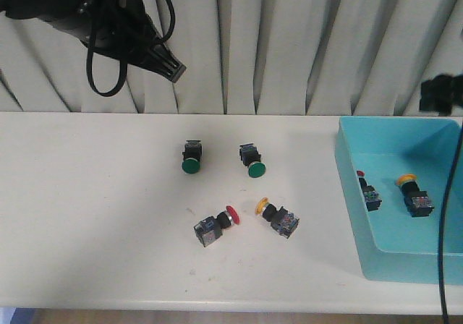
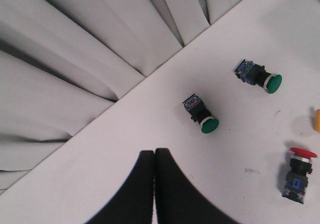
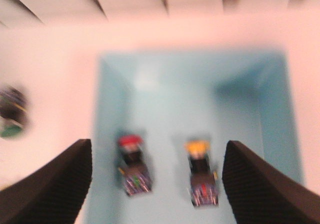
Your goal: Pick red and yellow buttons and place in box
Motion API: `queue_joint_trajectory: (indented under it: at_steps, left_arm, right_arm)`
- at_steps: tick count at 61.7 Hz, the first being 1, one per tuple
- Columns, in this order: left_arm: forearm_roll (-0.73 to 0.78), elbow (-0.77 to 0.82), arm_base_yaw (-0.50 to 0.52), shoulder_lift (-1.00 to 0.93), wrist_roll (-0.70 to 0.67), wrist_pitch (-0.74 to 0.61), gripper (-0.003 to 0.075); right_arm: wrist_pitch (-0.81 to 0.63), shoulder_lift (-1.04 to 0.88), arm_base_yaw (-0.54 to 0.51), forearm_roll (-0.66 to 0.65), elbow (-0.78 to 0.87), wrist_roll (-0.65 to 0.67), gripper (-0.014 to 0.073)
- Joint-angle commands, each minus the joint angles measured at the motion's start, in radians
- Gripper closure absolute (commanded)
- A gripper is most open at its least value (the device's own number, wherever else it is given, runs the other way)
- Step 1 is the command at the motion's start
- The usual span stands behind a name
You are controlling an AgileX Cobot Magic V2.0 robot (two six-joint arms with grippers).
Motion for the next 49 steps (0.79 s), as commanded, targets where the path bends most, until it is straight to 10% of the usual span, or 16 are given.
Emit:
queue_joint_trajectory:
  at_steps: [1,20,31,49]
  left_arm:
    - [0.021,-0.021,-0.003,-0.04,-0.013,-0.071,0.0727]
    - [-0.024,-0.021,-0.003,-0.04,-0.013,-0.092,0.0727]
    - [-0.067,-0.021,-0.003,-0.04,-0.012,-0.099,0.0727]
    - [-0.08,-0.021,-0.003,-0.04,-0.012,-0.109,0.0727]
  right_arm:
    - [-0.036,-0.215,0.001,0.109,-0.036,-0.099,0.0102]
    - [-0.266,-0.802,0.101,0.124,0.215,-0.16,0.0243]
    - [-0.371,-1.003,0.211,0.017,0.449,-0.152,0.0602]
    - [-0.434,-0.979,0.21,-0.002,0.479,-0.104,0.0601]
